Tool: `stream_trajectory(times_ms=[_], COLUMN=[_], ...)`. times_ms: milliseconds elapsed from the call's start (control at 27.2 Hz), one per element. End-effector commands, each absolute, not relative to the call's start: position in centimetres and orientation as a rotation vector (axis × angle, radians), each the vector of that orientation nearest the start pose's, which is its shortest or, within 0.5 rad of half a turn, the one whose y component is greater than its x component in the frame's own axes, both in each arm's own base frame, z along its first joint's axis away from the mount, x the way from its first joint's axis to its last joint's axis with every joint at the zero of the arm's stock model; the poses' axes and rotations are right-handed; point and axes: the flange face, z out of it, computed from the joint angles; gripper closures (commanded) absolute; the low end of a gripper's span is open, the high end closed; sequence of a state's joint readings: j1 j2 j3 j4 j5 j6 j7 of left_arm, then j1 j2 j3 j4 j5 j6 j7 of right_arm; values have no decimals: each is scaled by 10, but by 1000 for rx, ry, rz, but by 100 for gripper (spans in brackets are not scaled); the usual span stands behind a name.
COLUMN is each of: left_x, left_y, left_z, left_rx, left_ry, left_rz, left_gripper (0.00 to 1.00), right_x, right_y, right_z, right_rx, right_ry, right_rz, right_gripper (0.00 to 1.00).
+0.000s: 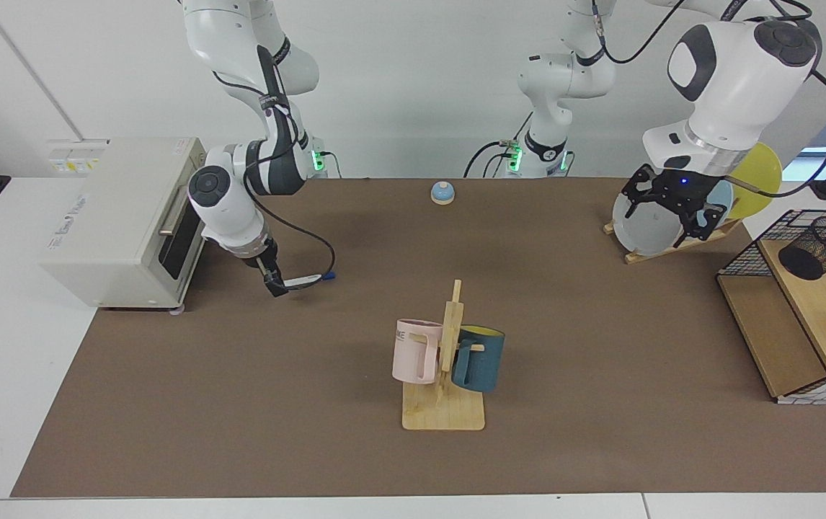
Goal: Put markers into pen holder
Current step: 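Reach the right gripper toward the white blue-capped marker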
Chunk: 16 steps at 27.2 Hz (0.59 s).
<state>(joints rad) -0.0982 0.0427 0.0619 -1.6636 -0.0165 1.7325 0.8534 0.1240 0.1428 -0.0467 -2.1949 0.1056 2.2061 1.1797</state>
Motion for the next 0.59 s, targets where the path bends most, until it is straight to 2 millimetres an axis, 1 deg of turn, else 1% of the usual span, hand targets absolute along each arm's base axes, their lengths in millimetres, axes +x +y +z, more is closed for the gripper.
stream_trajectory(times_ms=[0, 110, 184, 330, 404, 551], left_x=[571, 577, 578, 578, 577, 577], left_y=[-23, -24, -25, -24, -20, -18], left_z=[571, 572, 569, 560, 555, 553], left_rx=[-2668, -2505, -2453, -2449, -2449, -2437], left_ry=[1576, 1742, 1804, 1828, 1834, 1854], left_rz=[-95, -123, -129, -101, -92, -88], left_gripper=[0, 0, 0, 0, 0, 0], right_x=[527, 527, 527, 531, 532, 532], right_y=[47, 47, 47, 44, 44, 44], right_z=[299, 295, 290, 282, 280, 280], right_rx=[-2597, -2600, -2607, -2595, -2591, -2585], right_ry=[1765, 1765, 1762, 1762, 1767, 1776], right_rz=[247, 251, 260, 223, 220, 221], right_gripper=[0, 0, 0, 0, 0, 1])
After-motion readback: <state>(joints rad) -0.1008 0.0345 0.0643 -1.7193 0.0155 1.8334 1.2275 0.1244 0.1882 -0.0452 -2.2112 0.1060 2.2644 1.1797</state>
